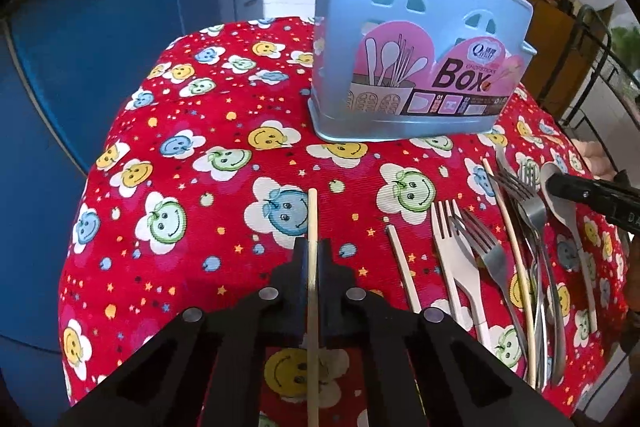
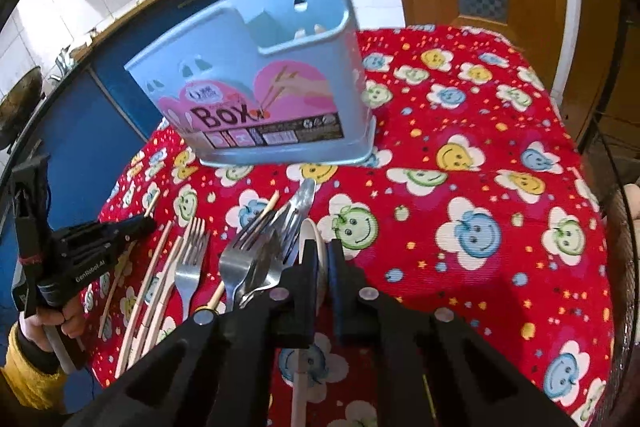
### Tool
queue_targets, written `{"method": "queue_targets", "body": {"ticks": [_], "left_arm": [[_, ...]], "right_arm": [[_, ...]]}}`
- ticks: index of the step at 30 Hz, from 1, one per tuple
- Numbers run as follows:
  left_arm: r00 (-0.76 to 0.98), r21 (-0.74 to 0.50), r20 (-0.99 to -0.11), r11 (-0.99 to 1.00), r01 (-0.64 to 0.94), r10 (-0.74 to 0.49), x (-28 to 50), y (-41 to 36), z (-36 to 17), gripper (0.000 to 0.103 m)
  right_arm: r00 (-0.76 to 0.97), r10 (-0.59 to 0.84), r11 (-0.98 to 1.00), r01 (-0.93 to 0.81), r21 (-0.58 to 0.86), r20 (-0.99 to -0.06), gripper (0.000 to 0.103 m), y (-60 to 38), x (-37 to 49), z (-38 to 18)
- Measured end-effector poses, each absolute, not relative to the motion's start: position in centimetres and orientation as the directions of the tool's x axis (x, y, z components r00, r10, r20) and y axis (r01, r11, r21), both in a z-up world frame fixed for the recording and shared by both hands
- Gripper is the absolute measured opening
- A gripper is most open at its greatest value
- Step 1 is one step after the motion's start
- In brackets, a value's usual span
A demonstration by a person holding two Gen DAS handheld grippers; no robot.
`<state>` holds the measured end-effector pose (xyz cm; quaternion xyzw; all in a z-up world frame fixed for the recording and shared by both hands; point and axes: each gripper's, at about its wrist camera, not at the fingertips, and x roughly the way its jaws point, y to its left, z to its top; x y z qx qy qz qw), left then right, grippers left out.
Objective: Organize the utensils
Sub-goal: 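Lift the chopstick and spoon and carry both over the blue holder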
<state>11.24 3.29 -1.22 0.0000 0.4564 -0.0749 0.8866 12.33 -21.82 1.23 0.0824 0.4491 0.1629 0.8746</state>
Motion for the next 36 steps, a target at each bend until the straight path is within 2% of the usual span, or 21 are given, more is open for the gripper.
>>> {"method": "queue_targets", "body": {"ticks": [6,11,19,24,36], "left_arm": [[0.615,-0.100,-0.771,0.986,0.136,-0.163,9.6,3.2,0.4,0.004],[0.679,-0.144,-0.702,0.976,0.164,-0.217,7.9,2.7,3.2,0.004],[0.774,-0.158,-0.587,0.971,0.177,-0.237,6.4,2.0,7.2,0.004],[0.812,-0.157,-0.533,0.971,0.183,-0.239,7.7,2.1,9.3,0.004],[0.884,-0.144,-0.401,0.970,0.197,-0.239,13.9,1.3,15.6,0.004]], "right_arm": [[0.603,0.345,0.939,-0.223,0.264,-0.720,0.007,-21.5,11.1,3.2],[0.670,0.347,0.938,-0.239,0.251,-0.657,0.006,-21.1,10.0,5.5],[0.787,0.291,0.956,-0.218,0.195,-0.544,0.006,-20.5,8.4,9.0],[0.828,0.295,0.952,-0.213,0.220,-0.477,0.007,-20.9,8.9,10.7],[0.870,0.284,0.950,-0.199,0.239,-0.404,0.007,-21.6,13.4,14.0]]}}
